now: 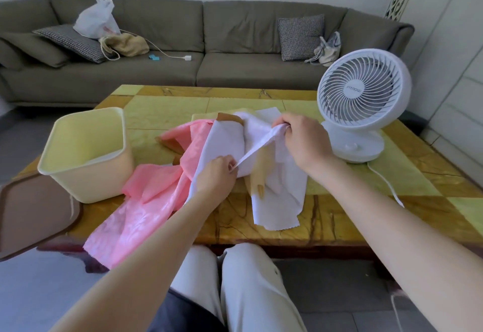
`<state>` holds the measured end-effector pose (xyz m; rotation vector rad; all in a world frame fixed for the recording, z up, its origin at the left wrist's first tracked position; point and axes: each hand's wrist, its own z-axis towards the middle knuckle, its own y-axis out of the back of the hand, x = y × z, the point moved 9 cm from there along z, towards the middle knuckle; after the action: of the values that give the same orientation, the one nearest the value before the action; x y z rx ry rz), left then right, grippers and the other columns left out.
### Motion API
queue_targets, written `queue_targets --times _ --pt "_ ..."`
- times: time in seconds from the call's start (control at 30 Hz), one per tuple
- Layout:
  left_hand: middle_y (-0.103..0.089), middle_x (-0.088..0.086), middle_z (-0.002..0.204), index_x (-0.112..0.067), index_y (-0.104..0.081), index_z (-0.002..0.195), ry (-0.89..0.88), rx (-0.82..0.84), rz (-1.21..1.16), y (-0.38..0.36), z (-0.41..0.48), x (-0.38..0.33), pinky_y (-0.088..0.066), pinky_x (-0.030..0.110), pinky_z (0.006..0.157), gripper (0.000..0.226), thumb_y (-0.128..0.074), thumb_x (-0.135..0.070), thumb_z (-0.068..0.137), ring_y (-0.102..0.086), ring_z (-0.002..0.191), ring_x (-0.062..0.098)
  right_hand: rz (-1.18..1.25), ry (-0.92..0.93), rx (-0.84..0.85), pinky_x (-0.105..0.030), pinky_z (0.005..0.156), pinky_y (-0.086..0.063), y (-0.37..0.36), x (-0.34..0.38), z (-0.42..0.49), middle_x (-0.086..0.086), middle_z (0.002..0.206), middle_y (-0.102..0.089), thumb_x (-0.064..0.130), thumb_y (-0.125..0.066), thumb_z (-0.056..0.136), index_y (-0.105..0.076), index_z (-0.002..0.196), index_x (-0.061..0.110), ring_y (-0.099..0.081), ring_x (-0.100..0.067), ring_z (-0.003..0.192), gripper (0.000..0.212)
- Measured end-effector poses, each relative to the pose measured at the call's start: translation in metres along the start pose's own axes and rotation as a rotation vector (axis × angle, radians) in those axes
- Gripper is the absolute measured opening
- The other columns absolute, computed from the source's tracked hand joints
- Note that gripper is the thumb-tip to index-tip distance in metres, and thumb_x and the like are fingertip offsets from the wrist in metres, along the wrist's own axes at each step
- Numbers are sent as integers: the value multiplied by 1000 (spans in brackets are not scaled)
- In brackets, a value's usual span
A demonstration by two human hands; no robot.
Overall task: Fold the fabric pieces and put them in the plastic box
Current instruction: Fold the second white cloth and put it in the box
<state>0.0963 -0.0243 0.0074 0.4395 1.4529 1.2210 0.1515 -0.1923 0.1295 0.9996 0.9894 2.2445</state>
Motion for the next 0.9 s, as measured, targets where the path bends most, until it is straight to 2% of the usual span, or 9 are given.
queue_targets --times 0.07,0.2,0.33,0.4,0.47,0.6,0.67,0.8,0.9 --pt "-58 1 88 -20 -58 93 -21 -13 -5 14 8 -10 -32 26 57 11 -49 -26 94 -55 84 24 2 -27 -34 -31 66 -42 18 -4 3 -7 98 -68 -2 -39 83 -67 97 16 -57 -29 87 35" --pt "-59 8 106 -23 -57 111 -37 -131 49 75 28 -34 -49 36 75 24 -43 -16 93 -57 91 29 30 -100 -119 -33 66 -41 51 -14 9 -8 93 -68 0 -42 85 -65 87 13 -56 -28 85 27" --pt "-66 1 94 -21 -57 99 -93 -336 -101 148 20 -78 -38 30 62 27 -45 -4 81 -55 81 26 28 -137 -187 -34 64 -33 76 -19 12 -10 82 -58 8 -48 92 -45 73 16 -49 -31 78 21" --pt "-65 -2 88 -21 -57 94 -183 -454 -162 171 -1 -105 -35 30 57 28 -45 -2 76 -51 76 23 -49 -161 -201 -35 66 -32 82 -20 6 -14 92 -61 15 -46 95 -52 86 11 -53 -34 85 12" --pt "-64 -4 87 -20 -56 93 -290 -480 -169 170 -25 -130 -30 29 53 25 -46 -3 77 -48 73 21 -123 -163 -182 -36 67 -33 78 -18 -3 -15 98 -63 15 -44 95 -51 93 9 -55 -36 94 10" --pt "-61 0 86 -17 -55 98 -363 -333 -96 120 -53 -138 -25 29 48 17 -48 -9 85 -50 73 26 -108 -150 -113 -31 63 -30 61 -16 -29 -8 89 -61 15 -42 96 -48 85 17 -51 -28 80 13" --pt "-56 0 83 -15 -54 95 -314 -221 -61 89 -59 -119 -27 29 51 9 -47 -16 91 -54 75 27 -56 -195 -128 -30 65 -33 69 -24 -37 -7 95 -64 11 -43 95 -57 94 17 -52 -27 82 15" --pt "-63 0 90 -16 -63 94 -175 29 75 31 -67 -67 -32 27 63 21 -44 -27 94 -59 90 24 11 -263 -195 -32 69 -38 100 -41 -45 -8 104 -65 4 -38 91 -58 101 18 -55 -29 90 27" --pt "-50 -1 80 -14 -60 87 -102 158 180 3 -73 -38 -30 27 66 24 -40 -24 96 -51 87 21 34 -279 -224 -33 72 -40 120 -47 -53 -8 109 -64 5 -37 93 -58 104 16 -54 -27 91 27"
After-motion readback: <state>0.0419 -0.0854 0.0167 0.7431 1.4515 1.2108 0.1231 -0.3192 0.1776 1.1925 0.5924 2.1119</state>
